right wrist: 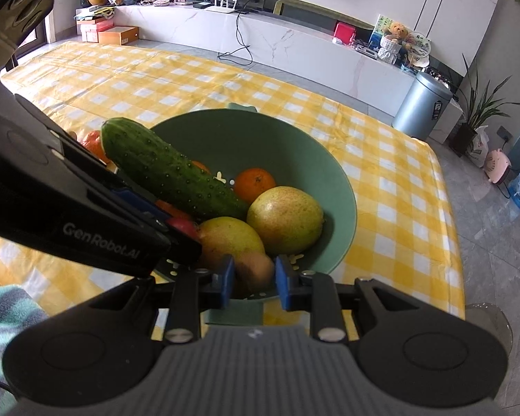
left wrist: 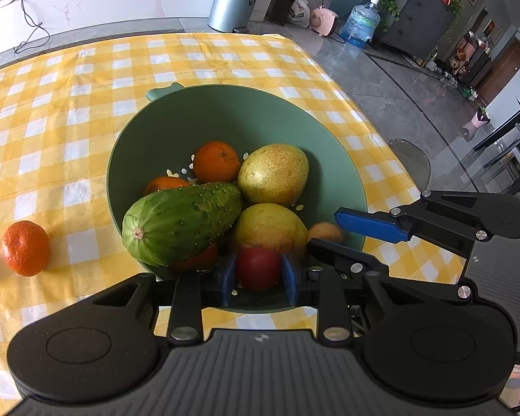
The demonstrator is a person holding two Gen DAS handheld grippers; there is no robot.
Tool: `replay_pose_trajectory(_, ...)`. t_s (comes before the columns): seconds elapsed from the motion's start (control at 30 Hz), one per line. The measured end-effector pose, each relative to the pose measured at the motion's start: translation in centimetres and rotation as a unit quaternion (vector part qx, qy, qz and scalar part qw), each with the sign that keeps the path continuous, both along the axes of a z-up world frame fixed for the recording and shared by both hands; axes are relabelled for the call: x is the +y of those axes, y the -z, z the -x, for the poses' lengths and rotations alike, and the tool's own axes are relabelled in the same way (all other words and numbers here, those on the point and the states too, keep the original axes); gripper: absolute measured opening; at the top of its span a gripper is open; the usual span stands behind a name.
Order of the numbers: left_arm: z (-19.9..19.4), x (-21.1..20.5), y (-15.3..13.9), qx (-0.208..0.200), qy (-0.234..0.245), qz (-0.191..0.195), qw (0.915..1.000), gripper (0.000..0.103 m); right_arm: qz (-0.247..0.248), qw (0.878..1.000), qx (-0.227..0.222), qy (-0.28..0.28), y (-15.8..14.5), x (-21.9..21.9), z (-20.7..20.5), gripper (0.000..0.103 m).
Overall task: Organize fruits
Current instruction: 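Lower the tomato and kiwi into the colander and open both tools, then withdraw both open tools from the colander toward the kiwis on the cloth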
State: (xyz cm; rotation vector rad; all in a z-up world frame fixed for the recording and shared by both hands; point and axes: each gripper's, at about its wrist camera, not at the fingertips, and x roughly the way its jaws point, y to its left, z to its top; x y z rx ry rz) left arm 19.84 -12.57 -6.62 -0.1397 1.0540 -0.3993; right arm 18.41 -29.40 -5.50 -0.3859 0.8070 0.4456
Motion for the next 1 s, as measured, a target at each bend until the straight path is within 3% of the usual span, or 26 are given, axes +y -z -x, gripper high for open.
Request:
replay_pose_trajectory(0.13,0.2,0.0,-0.4,-0.003,-0.002,0.001,1.0,0.05,0.004,1.0,-0.004,0.001,-0.2,0.1,0.2,0.027)
replay_pose_trajectory(0.17,0.3,0.0,-0.6,-0.005,-0.002,0.001,1.0,0.053,0.005,1.0,-0.007,0.001,-0.3,0.2,0.3,0.032)
replay_pose_trajectory(0.43,1.8,0.4,-2.7,-0.037,0.002,-0.003,0.9993,0.059,0.012,0.999,-0.045,0.015,-1.8,0.6,1.8,0.043)
replay_pose_trajectory(0.53,2.8,0.6,-3.6,-0.05,0.001,-0.018,0.9986,0.06,0.017,0.997,-0.067,0.037,-2.6,0.9,2.8,0.056)
replay_pose_trajectory(0.8,6.1,2.3,-6.1,-0.098,0.003,-0.065,0.9931,0.06,-0.059,0.991,-0.069,0.101,-4.2,1.3,5.5,0.064)
replay_pose_trajectory(1.0,8.4,5.0,-7.6,-0.124,-0.007,-0.088,0.9883,0.061,-0.097,0.986,-0.07,0.115,-4.6,3.2,7.8,0.068)
